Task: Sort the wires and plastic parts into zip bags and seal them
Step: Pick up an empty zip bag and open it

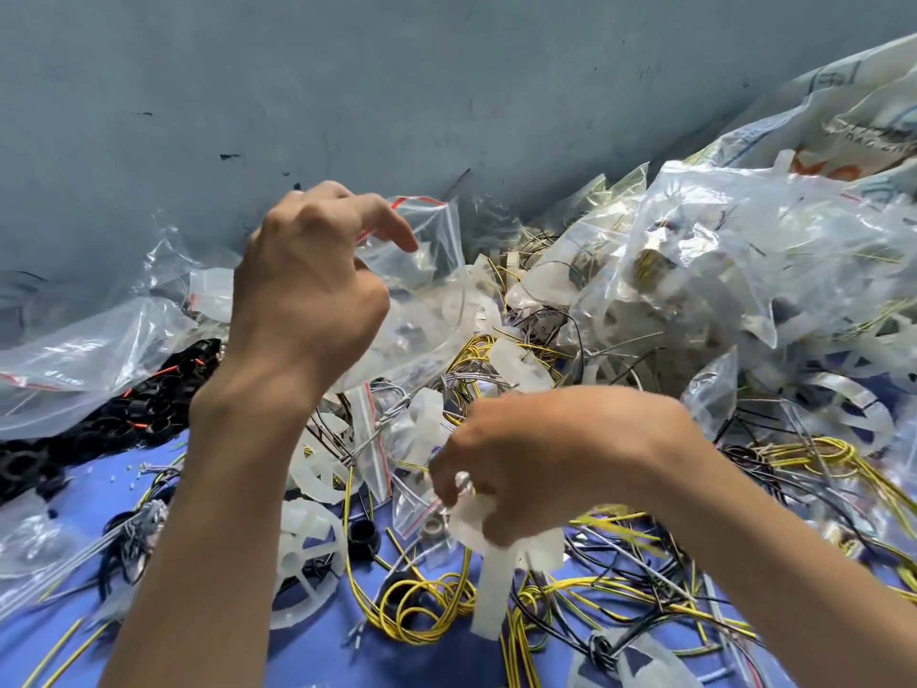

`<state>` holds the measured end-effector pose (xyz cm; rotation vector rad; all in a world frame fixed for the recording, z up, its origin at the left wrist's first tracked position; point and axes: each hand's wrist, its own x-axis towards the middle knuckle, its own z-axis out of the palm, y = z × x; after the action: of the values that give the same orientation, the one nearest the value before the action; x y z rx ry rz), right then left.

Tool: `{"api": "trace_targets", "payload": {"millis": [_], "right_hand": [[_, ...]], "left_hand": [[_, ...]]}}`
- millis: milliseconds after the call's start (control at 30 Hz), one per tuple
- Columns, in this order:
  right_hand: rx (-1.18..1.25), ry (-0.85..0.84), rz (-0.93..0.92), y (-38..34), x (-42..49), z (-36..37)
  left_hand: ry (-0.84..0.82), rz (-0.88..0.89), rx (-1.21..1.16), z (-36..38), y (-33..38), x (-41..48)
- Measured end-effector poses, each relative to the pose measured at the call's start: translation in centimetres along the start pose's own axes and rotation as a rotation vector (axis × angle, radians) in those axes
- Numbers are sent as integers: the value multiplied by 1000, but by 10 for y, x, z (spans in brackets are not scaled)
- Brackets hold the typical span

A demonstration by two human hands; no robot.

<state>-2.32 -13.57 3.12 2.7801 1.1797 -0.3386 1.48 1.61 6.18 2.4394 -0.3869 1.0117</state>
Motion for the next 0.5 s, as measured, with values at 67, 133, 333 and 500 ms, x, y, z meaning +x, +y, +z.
{"api": "trace_targets", "payload": {"millis": [67, 133, 333, 500], "right_hand": [[79, 69, 36, 8, -5, -8], [74, 231, 57, 20, -9, -14], [185, 590, 62, 49, -27, -31], [297, 729, 58, 55, -39, -38]], "left_hand": [[-6, -5, -9, -1, -1, 0], [-30, -1, -27, -1, -1, 0], [-185, 54, -73, 2, 2, -1], [-347, 132, -116, 6, 7, -2]]}}
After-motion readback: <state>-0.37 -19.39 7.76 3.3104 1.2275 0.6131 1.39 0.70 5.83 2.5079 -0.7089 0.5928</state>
